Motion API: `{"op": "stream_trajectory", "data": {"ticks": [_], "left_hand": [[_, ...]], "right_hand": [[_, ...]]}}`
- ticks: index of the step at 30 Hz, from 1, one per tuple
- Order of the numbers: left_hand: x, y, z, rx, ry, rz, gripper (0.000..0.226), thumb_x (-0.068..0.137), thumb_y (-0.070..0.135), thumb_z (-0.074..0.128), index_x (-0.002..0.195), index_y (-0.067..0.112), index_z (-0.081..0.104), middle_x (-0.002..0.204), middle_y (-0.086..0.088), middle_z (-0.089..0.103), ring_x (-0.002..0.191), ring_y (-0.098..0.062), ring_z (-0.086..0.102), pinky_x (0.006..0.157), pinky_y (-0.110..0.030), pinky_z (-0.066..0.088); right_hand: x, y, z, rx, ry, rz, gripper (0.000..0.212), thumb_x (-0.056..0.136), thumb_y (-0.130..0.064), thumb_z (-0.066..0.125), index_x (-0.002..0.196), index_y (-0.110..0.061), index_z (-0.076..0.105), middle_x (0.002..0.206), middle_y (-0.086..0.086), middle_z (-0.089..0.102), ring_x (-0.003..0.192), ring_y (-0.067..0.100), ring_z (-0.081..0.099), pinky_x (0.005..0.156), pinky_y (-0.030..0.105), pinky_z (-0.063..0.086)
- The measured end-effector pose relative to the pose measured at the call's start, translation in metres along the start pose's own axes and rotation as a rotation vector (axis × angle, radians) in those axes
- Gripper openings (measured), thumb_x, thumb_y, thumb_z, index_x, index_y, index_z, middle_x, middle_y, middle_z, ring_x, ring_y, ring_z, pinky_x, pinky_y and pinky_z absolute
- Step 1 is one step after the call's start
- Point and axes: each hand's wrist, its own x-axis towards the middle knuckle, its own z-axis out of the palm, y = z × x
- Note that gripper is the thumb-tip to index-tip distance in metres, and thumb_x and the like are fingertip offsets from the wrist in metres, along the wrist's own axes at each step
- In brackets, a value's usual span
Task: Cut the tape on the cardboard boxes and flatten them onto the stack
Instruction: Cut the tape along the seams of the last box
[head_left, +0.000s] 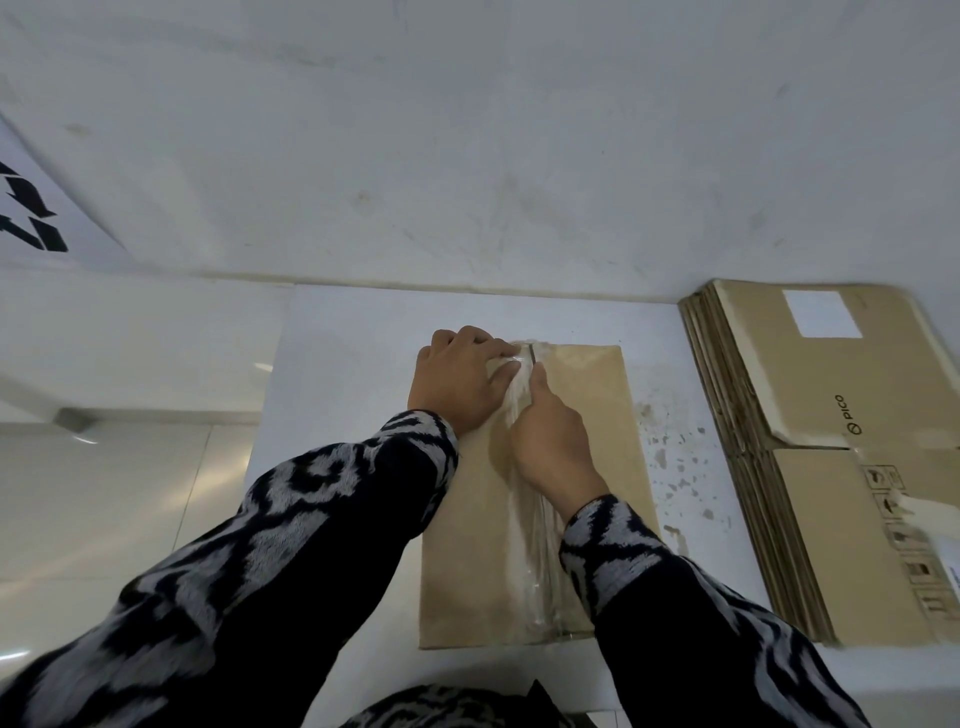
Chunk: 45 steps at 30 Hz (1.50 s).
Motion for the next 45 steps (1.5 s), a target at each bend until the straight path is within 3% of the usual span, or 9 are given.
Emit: {"op": "stream_trajectory", "data": {"ticks": [7, 17, 26, 29, 33, 36, 40, 45], "left_hand": [[0.0, 0.001, -0.001, 0.003, -0.006, -0.004, 0.031, 0.095, 0.053, 0.049, 0.119, 0.042, 0.065, 0.122, 0.011, 0.056, 0.12, -0.022, 0.043, 0.099, -0.039, 0.036], [0.0, -0.001, 0.0, 0.003, 0.004, -0.009, 0.031, 0.094, 0.054, 0.049, 0.119, 0.043, 0.064, 0.12, 0.012, 0.055, 0.12, -0.021, 0.044, 0.098, -0.038, 0.037], [0.0, -0.001, 0.002, -0.005, 0.02, -0.001, 0.029, 0.094, 0.052, 0.05, 0.117, 0.041, 0.066, 0.12, 0.01, 0.057, 0.119, -0.022, 0.044, 0.098, -0.038, 0.036], [0.001, -0.001, 0.002, 0.005, 0.007, 0.003, 0.03, 0.094, 0.052, 0.05, 0.118, 0.041, 0.066, 0.121, 0.01, 0.057, 0.12, -0.021, 0.044, 0.099, -0.038, 0.038], [0.0, -0.002, 0.003, 0.004, 0.016, -0.001, 0.03, 0.094, 0.052, 0.05, 0.117, 0.041, 0.066, 0.12, 0.01, 0.057, 0.12, -0.021, 0.044, 0.098, -0.037, 0.037], [0.0, -0.001, 0.004, 0.01, 0.013, 0.002, 0.03, 0.094, 0.051, 0.05, 0.118, 0.041, 0.065, 0.12, 0.01, 0.057, 0.12, -0.021, 0.044, 0.097, -0.036, 0.036], [0.0, -0.001, 0.003, 0.001, 0.008, -0.009, 0.03, 0.094, 0.051, 0.05, 0.119, 0.041, 0.065, 0.121, 0.011, 0.056, 0.121, -0.02, 0.043, 0.098, -0.036, 0.035], [0.0, 0.0, 0.004, -0.007, 0.002, -0.01, 0.03, 0.094, 0.051, 0.05, 0.119, 0.041, 0.065, 0.121, 0.011, 0.057, 0.121, -0.02, 0.044, 0.099, -0.038, 0.038]], "right_hand": [[0.005, 0.0, 0.0, -0.068, -0.01, 0.004, 0.073, 0.096, -0.007, 0.033, 0.159, -0.027, 0.003, 0.086, 0.0, 0.052, 0.078, 0.017, 0.05, 0.068, 0.028, 0.037], [0.002, 0.0, 0.001, -0.172, -0.021, 0.018, 0.073, 0.095, -0.008, 0.033, 0.159, -0.025, 0.001, 0.112, 0.015, 0.062, 0.093, 0.027, 0.057, 0.072, 0.032, 0.04], [-0.005, 0.002, 0.006, -0.189, -0.03, 0.001, 0.07, 0.098, -0.012, 0.032, 0.158, -0.026, -0.001, 0.109, 0.013, 0.06, 0.086, 0.023, 0.05, 0.073, 0.032, 0.038], [0.0, 0.0, 0.003, -0.163, -0.016, 0.022, 0.069, 0.099, -0.013, 0.032, 0.158, -0.026, 0.0, 0.118, 0.015, 0.059, 0.093, 0.025, 0.052, 0.077, 0.032, 0.04], [-0.006, 0.005, 0.003, -0.183, -0.021, 0.011, 0.072, 0.097, -0.011, 0.033, 0.158, -0.026, -0.002, 0.108, 0.011, 0.059, 0.093, 0.027, 0.055, 0.074, 0.032, 0.04], [-0.004, 0.006, 0.001, -0.199, -0.012, 0.038, 0.072, 0.097, -0.011, 0.034, 0.159, -0.023, -0.001, 0.122, 0.017, 0.058, 0.106, 0.031, 0.057, 0.077, 0.031, 0.04], [-0.005, 0.005, 0.003, -0.207, -0.031, 0.019, 0.073, 0.096, -0.009, 0.034, 0.158, -0.024, -0.001, 0.118, 0.017, 0.06, 0.091, 0.026, 0.054, 0.073, 0.032, 0.04], [-0.001, 0.004, -0.002, -0.228, -0.05, 0.028, 0.073, 0.096, -0.009, 0.034, 0.158, -0.022, 0.0, 0.121, 0.017, 0.059, 0.097, 0.03, 0.056, 0.07, 0.031, 0.039]]}}
